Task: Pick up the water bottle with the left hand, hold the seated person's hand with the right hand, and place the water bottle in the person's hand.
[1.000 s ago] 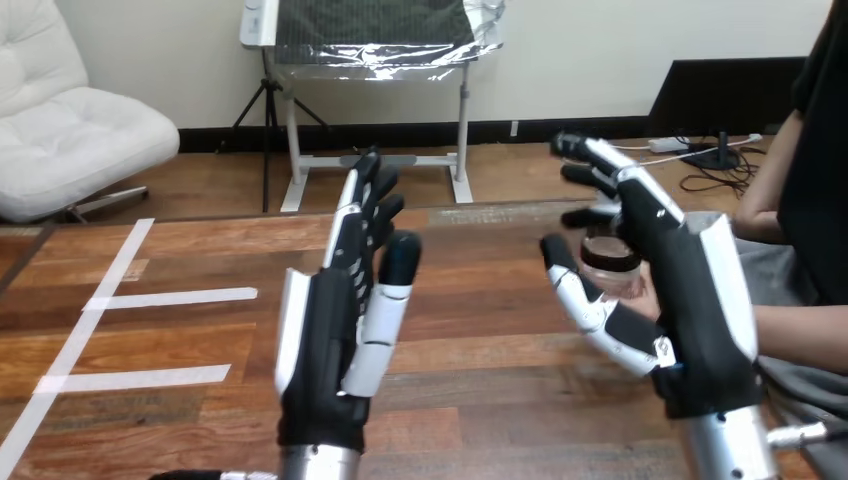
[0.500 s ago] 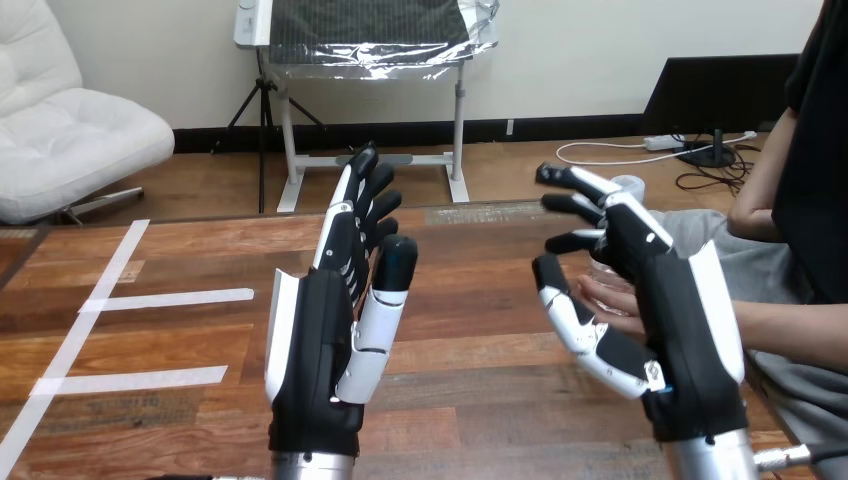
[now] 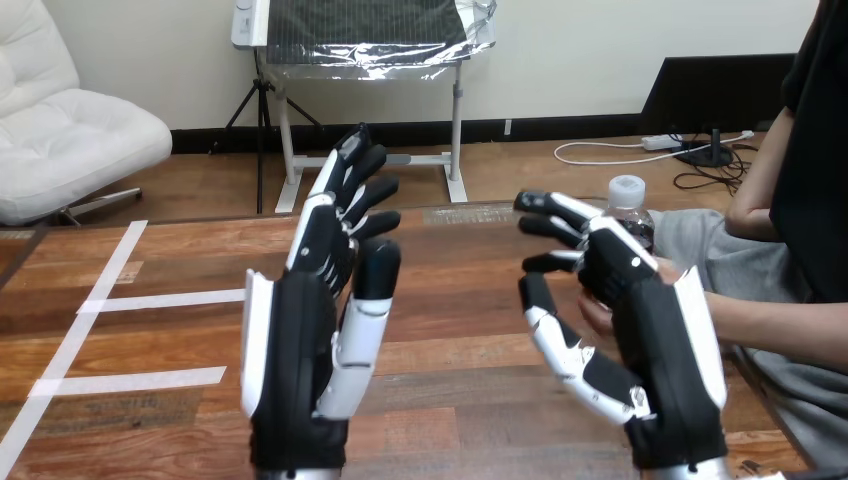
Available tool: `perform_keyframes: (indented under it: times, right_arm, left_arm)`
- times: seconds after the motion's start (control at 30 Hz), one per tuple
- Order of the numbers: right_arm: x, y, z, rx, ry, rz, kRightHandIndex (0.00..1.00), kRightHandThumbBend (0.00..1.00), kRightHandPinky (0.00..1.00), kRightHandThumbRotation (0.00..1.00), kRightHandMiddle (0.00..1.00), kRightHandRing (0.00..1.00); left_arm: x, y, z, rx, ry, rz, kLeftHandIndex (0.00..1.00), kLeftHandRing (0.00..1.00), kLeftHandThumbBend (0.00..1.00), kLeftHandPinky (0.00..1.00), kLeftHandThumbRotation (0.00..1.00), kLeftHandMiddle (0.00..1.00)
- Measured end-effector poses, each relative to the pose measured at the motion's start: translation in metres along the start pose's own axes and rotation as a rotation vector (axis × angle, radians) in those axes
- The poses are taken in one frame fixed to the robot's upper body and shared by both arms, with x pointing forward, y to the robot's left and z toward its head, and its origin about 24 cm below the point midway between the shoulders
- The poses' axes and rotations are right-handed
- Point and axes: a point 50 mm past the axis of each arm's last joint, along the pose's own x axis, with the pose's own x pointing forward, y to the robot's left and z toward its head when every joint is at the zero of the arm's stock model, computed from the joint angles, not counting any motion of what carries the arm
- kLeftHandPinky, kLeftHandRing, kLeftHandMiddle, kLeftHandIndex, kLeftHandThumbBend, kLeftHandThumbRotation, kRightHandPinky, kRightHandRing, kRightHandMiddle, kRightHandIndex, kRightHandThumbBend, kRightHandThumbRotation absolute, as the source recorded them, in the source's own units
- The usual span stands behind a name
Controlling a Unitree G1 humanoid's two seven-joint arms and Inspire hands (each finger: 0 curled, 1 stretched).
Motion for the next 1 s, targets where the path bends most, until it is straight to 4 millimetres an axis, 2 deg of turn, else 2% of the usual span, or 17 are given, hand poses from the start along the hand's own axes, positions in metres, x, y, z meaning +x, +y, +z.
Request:
perform_keyframes:
  times: [0.5, 1.0]
  right_arm:
    - [-0.008, 0.003, -0.001, 0.033, 0.023, -0.005, 0.74, 0.18, 0.62, 0.1, 0.81, 0.76]
    - [-0.01, 0.004, -0.001, 0.039, 0.029, -0.002, 0.75, 0.18, 0.64, 0.06, 0.82, 0.77]
  left_arm:
    - [-0.033, 0.007, -0.002, 0.058, 0.076, -0.003, 0.87, 0.81, 0.44, 0.72, 0.87, 0.85]
    - [-0.038, 0.01, -0.003, 0.07, 0.093, 0.024, 0.87, 0.81, 0.44, 0.72, 0.87, 0.85]
